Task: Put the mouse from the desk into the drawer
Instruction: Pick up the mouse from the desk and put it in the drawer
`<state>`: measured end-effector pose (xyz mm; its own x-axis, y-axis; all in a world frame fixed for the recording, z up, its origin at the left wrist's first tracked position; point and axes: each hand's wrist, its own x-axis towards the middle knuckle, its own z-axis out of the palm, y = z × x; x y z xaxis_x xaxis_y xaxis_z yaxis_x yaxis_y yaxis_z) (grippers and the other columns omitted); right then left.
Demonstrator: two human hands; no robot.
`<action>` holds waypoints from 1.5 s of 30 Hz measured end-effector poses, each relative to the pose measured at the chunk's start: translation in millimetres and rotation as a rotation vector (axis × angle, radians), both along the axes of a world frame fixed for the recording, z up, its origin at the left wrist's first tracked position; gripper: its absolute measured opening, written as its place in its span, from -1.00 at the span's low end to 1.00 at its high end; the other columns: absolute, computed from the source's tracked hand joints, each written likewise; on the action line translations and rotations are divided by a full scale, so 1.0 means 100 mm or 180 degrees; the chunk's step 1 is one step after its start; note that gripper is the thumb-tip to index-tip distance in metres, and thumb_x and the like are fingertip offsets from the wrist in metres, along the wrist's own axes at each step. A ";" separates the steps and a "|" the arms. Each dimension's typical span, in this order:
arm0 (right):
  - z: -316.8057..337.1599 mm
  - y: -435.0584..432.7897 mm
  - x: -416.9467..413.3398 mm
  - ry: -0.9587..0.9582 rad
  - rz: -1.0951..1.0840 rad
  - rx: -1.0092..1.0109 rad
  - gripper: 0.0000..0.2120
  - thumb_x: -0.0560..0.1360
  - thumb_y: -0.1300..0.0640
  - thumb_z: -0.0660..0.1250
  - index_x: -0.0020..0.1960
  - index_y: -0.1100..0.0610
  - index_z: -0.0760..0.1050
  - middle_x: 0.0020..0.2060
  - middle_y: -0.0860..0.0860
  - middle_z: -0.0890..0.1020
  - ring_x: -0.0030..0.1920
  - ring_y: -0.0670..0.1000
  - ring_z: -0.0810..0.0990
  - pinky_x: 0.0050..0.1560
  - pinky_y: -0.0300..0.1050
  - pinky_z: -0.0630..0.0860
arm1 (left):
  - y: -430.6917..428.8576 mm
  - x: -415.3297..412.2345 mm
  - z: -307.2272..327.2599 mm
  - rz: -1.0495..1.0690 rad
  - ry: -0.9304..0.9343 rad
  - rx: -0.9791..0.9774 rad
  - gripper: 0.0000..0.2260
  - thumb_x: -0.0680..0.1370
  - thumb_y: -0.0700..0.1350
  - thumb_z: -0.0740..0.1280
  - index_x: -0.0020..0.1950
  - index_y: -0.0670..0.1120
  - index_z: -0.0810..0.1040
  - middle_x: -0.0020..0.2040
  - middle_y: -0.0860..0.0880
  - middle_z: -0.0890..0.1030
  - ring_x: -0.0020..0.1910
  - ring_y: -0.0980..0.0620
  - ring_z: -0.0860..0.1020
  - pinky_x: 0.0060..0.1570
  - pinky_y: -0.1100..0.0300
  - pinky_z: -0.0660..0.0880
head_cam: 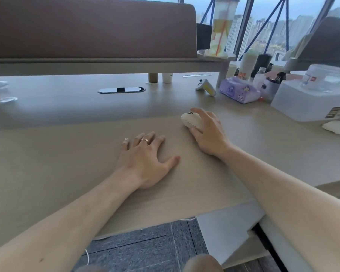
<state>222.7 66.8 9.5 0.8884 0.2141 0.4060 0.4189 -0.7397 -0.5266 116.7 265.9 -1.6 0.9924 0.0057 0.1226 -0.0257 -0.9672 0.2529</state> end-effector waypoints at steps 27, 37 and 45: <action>-0.13 -3.24 -2.43 0.0177 -0.1876 0.0316 -0.47 0.44 0.07 0.48 0.37 -0.02 0.43 0.19 0.03 0.57 0.13 0.05 0.55 0.18 -0.01 0.51 | -2.82 -0.93 -0.43 -0.2347 -0.0323 -0.0311 -0.27 0.50 0.24 0.37 0.57 -0.06 0.25 0.59 -0.06 0.26 0.56 -0.04 0.15 0.53 -0.01 0.15; -0.78 -3.16 -2.12 0.1334 -0.1686 -0.0297 -0.37 0.34 0.08 0.47 0.37 0.01 0.36 0.13 0.05 0.51 0.18 0.13 0.49 0.06 -0.08 0.41 | -2.93 -0.74 -0.86 -0.1777 -0.0300 0.0229 0.05 0.33 0.52 0.24 0.59 -0.12 0.09 0.59 -0.10 0.17 0.48 -0.12 0.17 0.44 -0.01 0.16; -1.11 -3.10 -1.77 0.2117 -0.1518 -0.0854 -0.41 0.44 0.15 0.41 0.41 0.00 0.30 0.17 0.10 0.41 0.08 0.14 0.48 -0.17 -0.06 0.52 | -2.99 -0.76 -0.98 -0.1636 -0.0528 0.0255 0.08 0.31 0.56 0.18 0.61 -0.12 0.08 0.58 -0.08 0.20 0.50 -0.09 0.19 0.40 -0.02 0.22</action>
<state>45.8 -243.0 -101.8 0.9431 -0.2284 -0.2416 -0.3019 -0.8927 -0.3346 41.0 -32.7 -99.3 0.8322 -0.4908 0.2579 -0.5334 -0.8356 0.1313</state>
